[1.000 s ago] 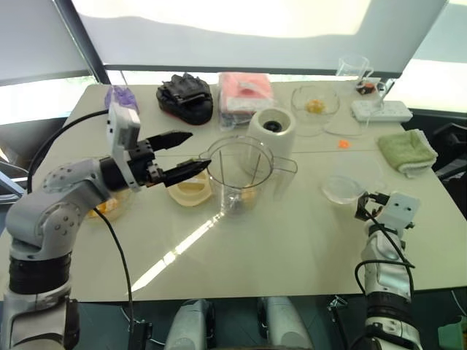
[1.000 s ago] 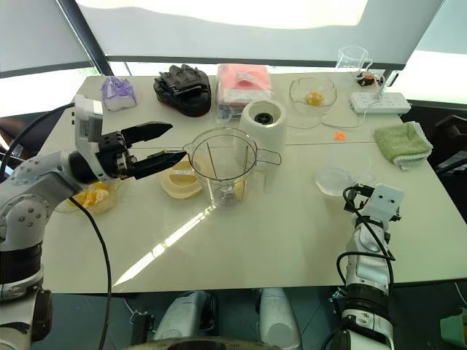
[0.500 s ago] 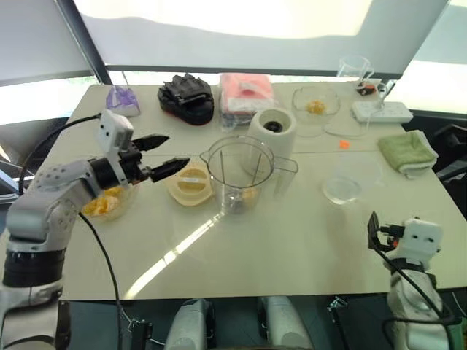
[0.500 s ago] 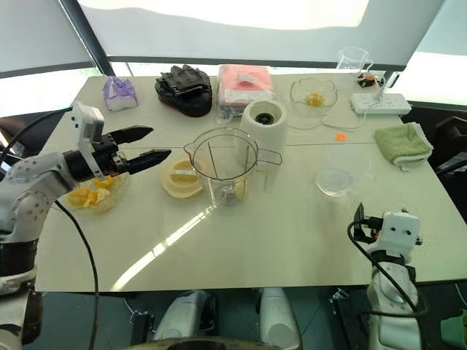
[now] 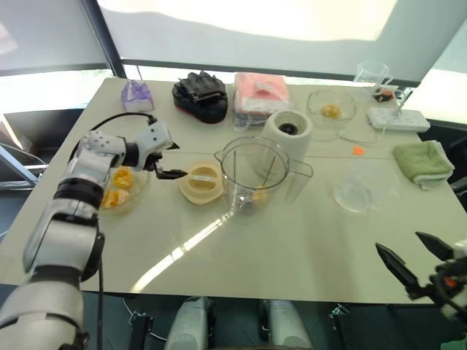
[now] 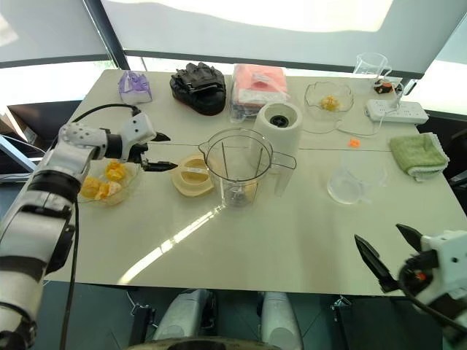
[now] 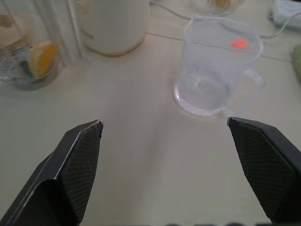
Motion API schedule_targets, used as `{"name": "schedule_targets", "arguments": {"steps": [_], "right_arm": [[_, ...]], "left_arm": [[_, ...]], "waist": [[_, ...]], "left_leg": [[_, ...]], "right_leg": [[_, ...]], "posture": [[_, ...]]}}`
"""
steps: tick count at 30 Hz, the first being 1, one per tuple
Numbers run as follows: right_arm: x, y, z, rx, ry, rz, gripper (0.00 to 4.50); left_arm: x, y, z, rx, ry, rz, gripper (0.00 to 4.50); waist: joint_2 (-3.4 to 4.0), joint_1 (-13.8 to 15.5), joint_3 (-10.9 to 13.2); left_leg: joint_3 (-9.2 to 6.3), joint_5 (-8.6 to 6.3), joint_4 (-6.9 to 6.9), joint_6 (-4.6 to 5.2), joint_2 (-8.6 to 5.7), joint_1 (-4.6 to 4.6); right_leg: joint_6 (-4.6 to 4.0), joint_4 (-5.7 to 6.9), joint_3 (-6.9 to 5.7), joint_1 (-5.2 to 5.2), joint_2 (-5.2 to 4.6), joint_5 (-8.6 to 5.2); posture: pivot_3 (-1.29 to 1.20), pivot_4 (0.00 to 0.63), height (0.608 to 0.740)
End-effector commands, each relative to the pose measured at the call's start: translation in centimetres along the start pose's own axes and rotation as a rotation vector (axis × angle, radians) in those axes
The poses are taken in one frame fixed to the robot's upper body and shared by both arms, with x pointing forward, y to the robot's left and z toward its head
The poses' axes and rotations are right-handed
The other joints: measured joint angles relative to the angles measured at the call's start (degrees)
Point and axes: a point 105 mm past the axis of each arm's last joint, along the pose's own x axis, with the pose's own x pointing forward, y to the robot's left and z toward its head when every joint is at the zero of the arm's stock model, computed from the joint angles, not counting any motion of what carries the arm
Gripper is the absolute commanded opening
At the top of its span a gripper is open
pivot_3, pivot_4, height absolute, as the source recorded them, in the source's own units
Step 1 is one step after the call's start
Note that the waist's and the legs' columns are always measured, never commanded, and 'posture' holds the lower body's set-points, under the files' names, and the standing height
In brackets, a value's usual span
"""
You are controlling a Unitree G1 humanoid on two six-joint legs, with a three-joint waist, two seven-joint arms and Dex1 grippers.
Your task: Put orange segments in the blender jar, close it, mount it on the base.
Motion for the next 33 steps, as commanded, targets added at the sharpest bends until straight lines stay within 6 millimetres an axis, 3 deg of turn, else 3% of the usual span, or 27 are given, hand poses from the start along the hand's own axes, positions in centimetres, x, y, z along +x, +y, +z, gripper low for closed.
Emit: {"name": "schedule_targets", "arguments": {"steps": [1, 7, 12, 21, 24, 30, 31, 33], "right_arm": [[-1.1, 0.7, 2.4, 0.01, -0.038, 0.071, 4.47], [-0.1, 3.9, 7.0, 0.063, -0.206, 0.233, 4.47], [0.6, 6.2, 8.1, 0.064, -0.222, 0.301, 4.47], [0.8, 7.1, 8.0, 0.101, -0.213, 0.284, 4.47], [0.7, 7.1, 7.7, 0.107, -0.194, 0.276, 4.5], [0.3, 6.9, 7.5, 0.112, -0.181, 0.266, 4.5], [0.3, 6.9, 7.5, 0.113, -0.18, 0.265, 4.5], [0.2, 6.9, 7.4, 0.112, -0.177, 0.262, 4.5]], "left_arm": [[0.1, 0.2, 0.5, 0.076, 0.043, -0.046, 4.5], [1.8, -1.0, 1.7, 0.136, 0.113, -0.186, 4.5], [3.1, -1.3, 1.7, 0.124, 0.133, -0.18, 4.5], [6.3, -2.9, 0.4, 0.044, 0.194, -0.147, 4.5], [6.9, -3.4, -0.5, 0.024, 0.235, -0.146, 3.65], [7.5, -4.8, -2.6, -0.027, 0.304, -0.158, 0.56], [7.6, -4.9, -2.8, -0.033, 0.306, -0.157, 0.23], [7.7, -5.0, -2.9, -0.04, 0.302, -0.148, 0.25]], "waist": [[-0.28, -0.2, -0.1], [-0.39, 0.0, 0.0], [-0.41, 0.2, 0.0], [-0.49, 0.2, -0.1], [-0.5, 0.1, -0.1], [-0.51, 0.1, -0.2], [-0.55, 0.1, -0.3], [-0.58, 0.1, -0.5]], "left_leg": [[0.01, -0.03, -0.01, 0.05, 0.02, 0.0], [0.03, -0.11, -0.05, 0.15, 0.17, -0.04], [-0.04, -0.11, -0.05, 0.16, 0.14, -0.14], [-0.04, -0.16, 0.0, 0.26, 0.05, -0.33], [-0.06, -0.16, 0.0, 0.26, 0.06, -0.32], [-0.04, -0.16, 0.0, 0.26, 0.08, -0.11], [-0.04, -0.16, 0.0, 0.26, 0.09, 0.01], [-0.04, -0.16, 0.0, 0.26, 0.11, 0.04]], "right_leg": [[0.0, -0.06, -0.01, 0.0, 0.02, 0.01], [0.02, -0.17, -0.03, -0.01, 0.03, 0.02], [0.06, -0.23, -0.04, -0.01, 0.02, 0.04], [0.49, -0.49, -0.03, 0.0, -0.06, 0.28], [0.51, -0.47, -0.03, -0.01, -0.05, 0.3], [0.5, -0.47, -0.02, 0.15, -0.05, 0.3], [0.36, -0.46, -0.02, 0.26, -0.06, 0.22], [0.34, -0.46, -0.02, 0.29, -0.06, 0.23]], "posture": [[0.0, 0.15, 0.74], [0.0, 0.15, 0.74], [0.0, 0.15, 0.74], [0.0, 0.15, 0.74], [0.0, 0.15, 0.74], [0.0, 0.15, 0.74], [0.0, 0.15, 0.74], [0.0, 0.15, 0.74]]}}
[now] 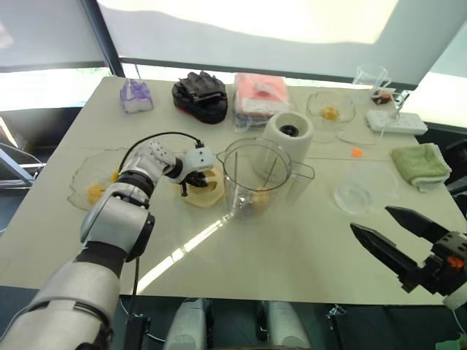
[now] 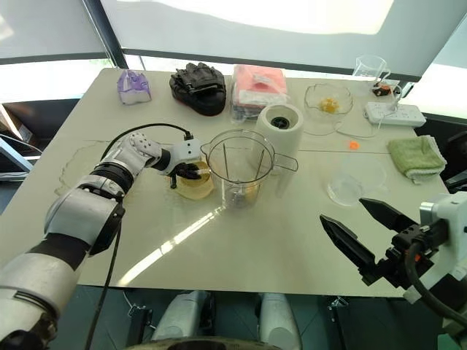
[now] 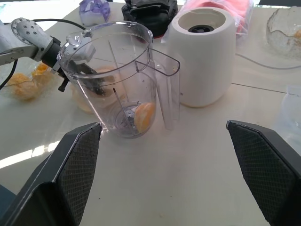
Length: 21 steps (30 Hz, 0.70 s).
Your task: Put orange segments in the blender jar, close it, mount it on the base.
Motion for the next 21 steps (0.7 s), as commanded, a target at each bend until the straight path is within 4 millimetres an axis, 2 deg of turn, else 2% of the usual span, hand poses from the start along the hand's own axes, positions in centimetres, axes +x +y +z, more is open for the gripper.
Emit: {"name": "schedule_targets", "arguments": {"steps": [1, 9, 12, 16, 18, 21], "right_arm": [[-0.3, 0.5, 0.7, -0.029, -0.033, 0.01, 4.5], [0.7, 0.9, -0.1, -0.026, -0.025, 0.047, 4.5], [1.7, 0.8, -1.0, 0.001, -0.022, 0.067, 4.5], [2.7, 0.2, -1.9, 0.008, -0.01, 0.071, 4.5], [3.2, -0.3, -2.6, -0.002, 0.013, 0.065, 4.5], [4.2, -1.2, -3.2, -0.018, 0.028, 0.052, 4.5]], "left_arm": [[0.7, -0.8, -1.6, -0.034, 0.042, -0.011, 0.25], [-2.1, 0.7, 0.3, 0.016, -0.052, -0.027, 0.25], [-5.6, 3.0, 2.5, 0.072, -0.122, 0.024, 0.25], [-8.6, 4.8, 4.1, 0.106, -0.169, 0.091, 0.25], [-10.4, 5.7, 5.5, 0.121, -0.212, 0.127, 0.25], [-13.9, 6.5, 9.0, 0.163, -0.321, 0.13, 0.25]], "waist": [[0.01, 0.0, -0.2], [0.01, -0.1, -0.3], [-0.18, 0.0, -0.2], [-0.26, 0.1, -0.2], [-0.24, 0.1, -0.2], [-0.31, 0.0, -0.1]], "left_leg": [[0.0, 0.0, 0.0, 0.0, 0.01, 0.03], [0.05, 0.0, 0.01, 0.0, 0.06, -0.01], [0.04, 0.0, 0.0, 0.0, 0.05, -0.12], [0.03, 0.0, 0.07, 0.0, -0.01, -0.33], [0.04, -0.01, 0.07, 0.02, -0.08, -0.33], [0.04, -0.04, 0.09, 0.08, -0.13, -0.33]], "right_leg": [[-0.02, 0.0, 0.0, 0.02, -0.01, 0.01], [-0.08, 0.0, 0.0, -0.07, 0.02, 0.06], [-0.08, 0.0, -0.01, -0.15, 0.04, 0.05], [-0.09, 0.0, -0.01, -0.28, 0.01, 0.06], [-0.09, 0.0, 0.0, -0.25, -0.05, 0.06], [-0.08, -0.01, -0.01, -0.22, -0.08, 0.06]], "posture": [[0.0, 0.15, 0.74], [0.0, 0.15, 0.74], [0.0, 0.15, 0.74], [0.0, 0.15, 0.74], [0.0, 0.15, 0.74], [0.0, 0.15, 0.74]]}}
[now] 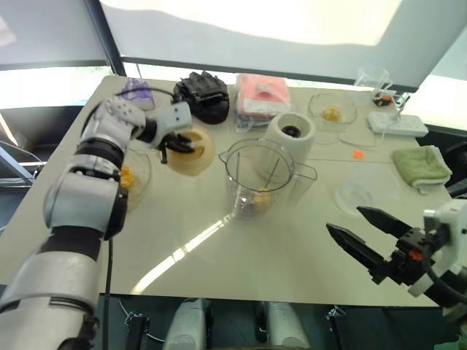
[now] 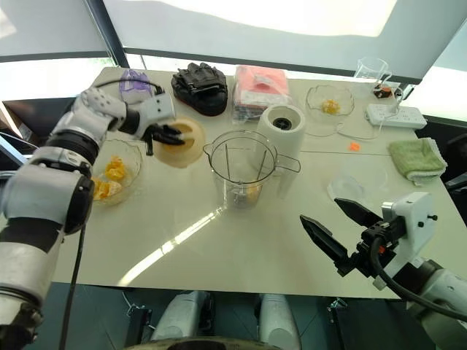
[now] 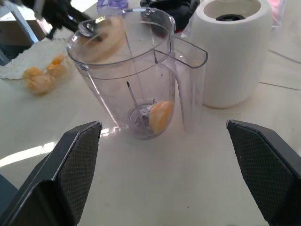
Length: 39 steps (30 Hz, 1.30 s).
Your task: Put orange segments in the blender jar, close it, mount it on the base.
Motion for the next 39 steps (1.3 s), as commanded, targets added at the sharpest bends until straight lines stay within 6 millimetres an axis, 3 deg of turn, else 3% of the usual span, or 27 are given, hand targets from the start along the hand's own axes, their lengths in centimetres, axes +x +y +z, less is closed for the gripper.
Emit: {"name": "schedule_targets", "arguments": {"steps": [1, 6, 9, 13, 16, 18, 23, 31, 39], "right_arm": [[0.9, -0.9, -0.4, -0.027, 0.009, -0.015, 4.5], [1.9, -1.2, -1.1, -0.05, 0.032, -0.024, 4.5], [2.1, -0.9, -1.4, -0.048, 0.036, -0.007, 4.5], [2.5, -1.3, -1.5, -0.053, 0.035, -0.011, 4.5], [2.9, -1.8, -1.4, -0.069, 0.025, -0.041, 4.5], [3.4, -2.1, -1.4, -0.078, 0.024, -0.061, 4.5], [4.9, -2.2, -1.0, -0.1, -0.014, -0.085, 4.5], [7.4, -2.5, -0.9, -0.133, -0.063, -0.143, 4.5], [8.6, -3.3, -1.1, -0.158, -0.08, -0.18, 4.5]], "left_arm": [[-3.1, 1.9, 5.6, 0.077, -0.16, 0.024, 0.25], [-5.0, 2.0, 10.5, 0.124, -0.309, -0.041, 0.25], [-5.6, 1.0, 14.8, 0.118, -0.456, -0.155, 0.25], [-5.0, -0.4, 18.9, 0.155, -0.533, -0.255, 0.25], [-4.0, -1.7, 20.8, 0.177, -0.553, -0.328, 0.25], [-2.6, -2.6, 20.9, 0.209, -0.503, -0.364, 0.25], [0.6, -4.5, 19.1, 0.306, -0.282, -0.448, 0.25], [2.6, -6.5, 17.5, 0.273, -0.211, -0.555, 0.25], [3.8, -8.0, 15.4, 0.297, -0.149, -0.631, 0.25]], "waist": [[-0.06, -0.1, 0.0], [-0.02, -0.1, 0.0], [-0.02, -0.1, 0.0], [-0.01, -0.2, 0.0], [0.02, -0.3, 0.0], [0.04, -0.3, 0.0], [0.1, -0.3, 0.0], [0.21, -0.2, 0.0], [0.22, -0.2, 0.0]], "left_leg": [[-0.01, 0.0, 0.04, 0.0, 0.0, -0.06], [-0.02, 0.0, 0.1, 0.0, -0.03, -0.13], [-0.02, 0.0, 0.13, 0.0, -0.04, -0.14], [-0.07, 0.0, 0.42, 0.01, -0.02, -0.37], [-0.18, -0.05, 0.63, 0.09, 0.01, -0.4], [-0.16, -0.05, 0.72, 0.1, 0.03, -0.4], [-0.17, -0.05, 0.75, 0.1, 0.01, -0.36], [-0.12, -0.05, 0.75, 0.11, -0.01, -0.66], [-0.11, -0.04, 0.79, 0.11, -0.02, -0.63]], "right_leg": [[0.0, -0.01, -0.01, -0.02, 0.03, 0.0], [0.03, 0.02, -0.03, -0.07, 0.1, 0.01], [0.04, 0.06, -0.08, -0.07, 0.14, 0.01], [0.04, 0.09, -0.17, -0.09, 0.16, 0.01], [0.05, 0.13, -0.11, -0.09, 0.16, 0.02], [0.08, 0.18, -0.05, -0.09, 0.15, 0.04], [0.06, 0.27, -0.03, -0.11, 0.18, 0.04], [0.06, 0.57, 0.04, -0.6, 0.19, 0.03], [0.06, 0.79, 0.07, -0.67, 0.18, 0.02]], "posture": [[0.0, 0.15, 0.74], [0.0, 0.15, 0.74], [0.0, 0.15, 0.74], [0.0, 0.15, 0.74], [0.0, 0.15, 0.74], [0.0, 0.15, 0.74], [0.0, 0.15, 0.74], [0.0, 0.15, 0.74], [0.0, 0.15, 0.74]]}}
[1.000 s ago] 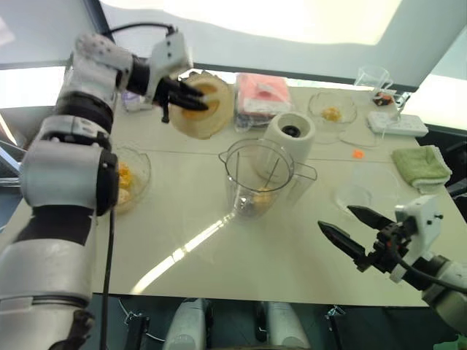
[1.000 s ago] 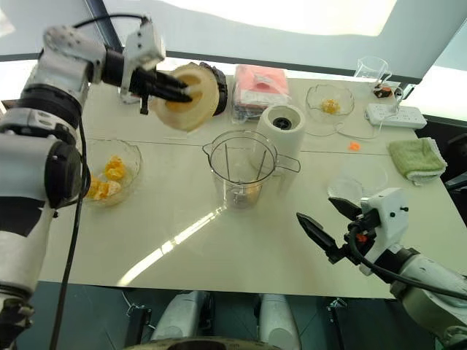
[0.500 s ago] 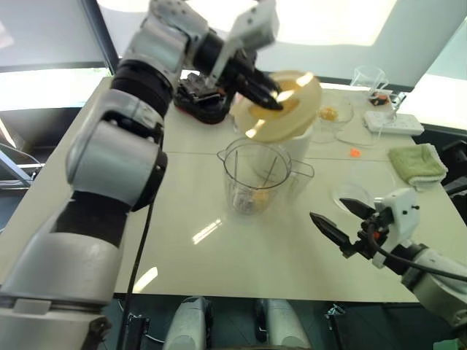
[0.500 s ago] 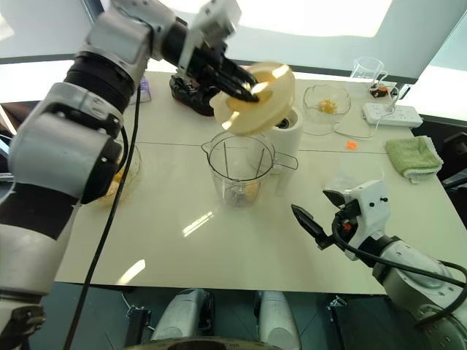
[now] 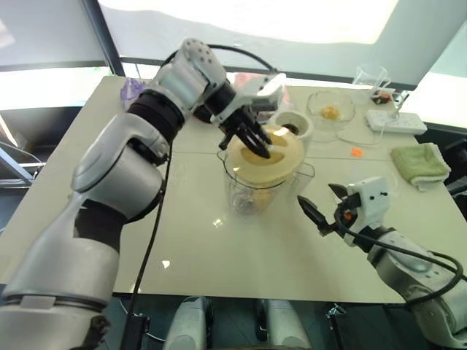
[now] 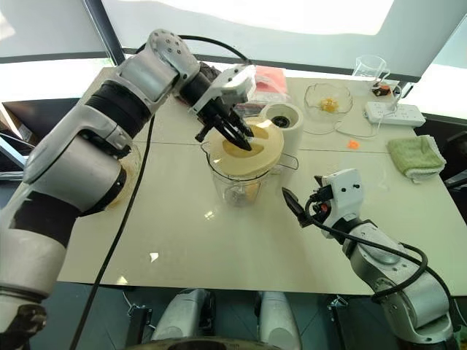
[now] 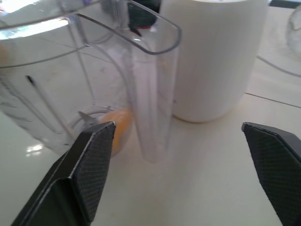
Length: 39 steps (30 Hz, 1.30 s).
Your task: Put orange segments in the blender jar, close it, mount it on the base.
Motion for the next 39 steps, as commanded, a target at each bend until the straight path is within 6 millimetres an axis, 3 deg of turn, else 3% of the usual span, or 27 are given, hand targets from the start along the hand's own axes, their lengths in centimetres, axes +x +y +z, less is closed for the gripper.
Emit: {"name": "schedule_targets", "arguments": {"steps": [1, 10, 20, 24, 27, 32, 39], "right_arm": [[0.4, 0.0, 0.8, -0.024, -0.049, -0.001, 4.5], [2.2, 2.6, 1.4, -0.014, -0.085, 0.082, 4.5], [4.8, 2.2, 0.0, -0.033, -0.064, 0.012, 4.5], [5.6, 1.7, 0.3, -0.032, -0.089, -0.028, 4.5], [6.2, 1.7, 0.7, -0.026, -0.115, -0.043, 3.64], [6.6, 2.1, 1.2, -0.025, -0.133, -0.037, 1.11], [6.8, 2.4, 1.1, -0.05, -0.114, -0.022, 1.13]], "left_arm": [[0.3, -0.3, 0.5, 0.048, 0.007, -0.029, 0.25], [1.6, -0.8, -2.6, 0.108, 0.134, -0.073, 0.25], [1.6, -0.6, -3.9, 0.152, 0.198, -0.074, 0.25], [1.6, -0.9, -4.1, 0.133, 0.192, -0.08, 0.25], [1.7, -1.2, -4.7, 0.123, 0.191, -0.094, 0.25], [1.9, -1.7, -5.6, 0.09, 0.19, -0.114, 0.25], [2.6, -2.0, -6.8, 0.029, 0.196, -0.124, 0.25]], "waist": [[0.02, 0.0, 0.0], [0.14, 0.1, -0.1], [0.3, -0.2, -0.2], [0.33, -0.3, -0.2], [0.34, -0.4, -0.3], [0.35, -0.3, -0.3], [0.43, -0.4, -0.4]], "left_leg": [[-0.01, 0.0, 0.0, 0.0, 0.0, 0.0], [-0.01, 0.0, 0.01, 0.0, -0.01, 0.05], [0.02, 0.0, 0.11, 0.0, 0.02, 0.61], [0.01, 0.0, 0.07, 0.0, 0.08, 0.85], [0.01, 0.0, 0.06, 0.0, 0.08, 0.85], [0.01, 0.0, 0.04, 0.0, 0.08, 0.85], [0.02, 0.0, 0.04, 0.01, 0.08, 0.87]], "right_leg": [[0.0, 0.01, 0.0, 0.0, 0.01, 0.0], [0.0, 0.05, 0.0, 0.03, 0.01, 0.0], [-0.03, 0.04, 0.01, 0.56, 0.01, -0.02], [-0.05, 0.04, 0.01, 0.75, 0.02, -0.03], [-0.04, 0.04, 0.03, 0.76, 0.02, -0.03], [-0.04, 0.04, 0.04, 0.76, 0.0, -0.03], [-0.02, -0.01, 0.04, 0.81, -0.04, -0.05]], "posture": [[0.0, 0.15, 0.74], [0.0, 0.15, 0.74], [0.0, 0.15, 0.74], [0.0, 0.15, 0.74], [0.0, 0.15, 0.74], [0.0, 0.15, 0.74], [0.0, 0.15, 0.74]]}}
